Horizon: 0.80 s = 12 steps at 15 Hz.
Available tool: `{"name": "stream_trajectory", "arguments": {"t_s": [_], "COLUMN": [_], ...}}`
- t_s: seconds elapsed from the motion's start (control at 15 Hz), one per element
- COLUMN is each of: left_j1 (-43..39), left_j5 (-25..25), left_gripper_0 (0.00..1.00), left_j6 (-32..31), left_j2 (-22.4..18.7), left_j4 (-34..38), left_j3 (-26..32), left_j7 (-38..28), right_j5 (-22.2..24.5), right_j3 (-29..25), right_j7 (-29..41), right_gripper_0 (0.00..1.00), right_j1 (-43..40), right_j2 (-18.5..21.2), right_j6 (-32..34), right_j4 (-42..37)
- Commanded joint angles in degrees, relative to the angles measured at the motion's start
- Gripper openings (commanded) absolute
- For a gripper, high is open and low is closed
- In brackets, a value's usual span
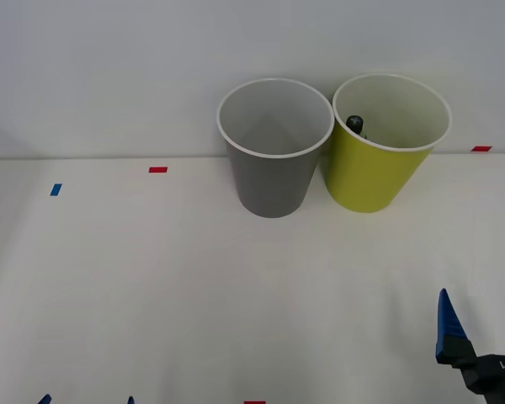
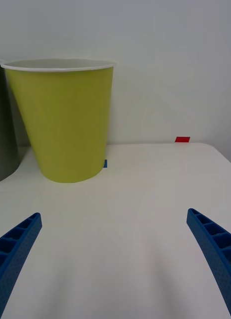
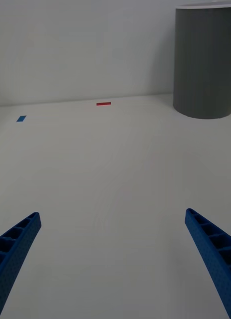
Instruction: Put cans in the gray bin and PET bottles in the light green bin.
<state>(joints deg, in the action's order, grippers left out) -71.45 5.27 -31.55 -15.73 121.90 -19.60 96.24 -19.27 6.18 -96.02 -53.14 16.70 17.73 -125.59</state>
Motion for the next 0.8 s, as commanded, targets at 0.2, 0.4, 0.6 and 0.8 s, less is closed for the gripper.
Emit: {"name": "stream_trajectory", "arguments": {"t_s": [0.2,0.4,0.6,0.8], "left_j1": [0.0,0.0,0.0,0.0], "left_j5": [0.0,0.0,0.0,0.0], "left_gripper_0": [1.0,1.0,1.0,1.0], "left_j6": [0.0,0.0,0.0,0.0], "left_j2": [0.0,0.0,0.0,0.0], "left_j4": [0.0,0.0,0.0,0.0], "left_j3": [0.0,0.0,0.0,0.0], "left_j7": [0.0,0.0,0.0,0.0], "right_j5": [1.08,2.75,4.42,4.95], "right_j3": [4.36,4.8,4.89,5.42], "right_j7": [-0.66,0.04,1.36,3.47], "right_gripper_0": [1.0,1.0,1.0,1.0], "right_j1": [-6.18,-8.91,-11.02,-12.6], "right_j2": [0.52,0.79,0.79,1.84], "right_j6": [6.7,8.37,13.3,15.49], "right_j4": [2.2,2.37,5.18,6.68]}}
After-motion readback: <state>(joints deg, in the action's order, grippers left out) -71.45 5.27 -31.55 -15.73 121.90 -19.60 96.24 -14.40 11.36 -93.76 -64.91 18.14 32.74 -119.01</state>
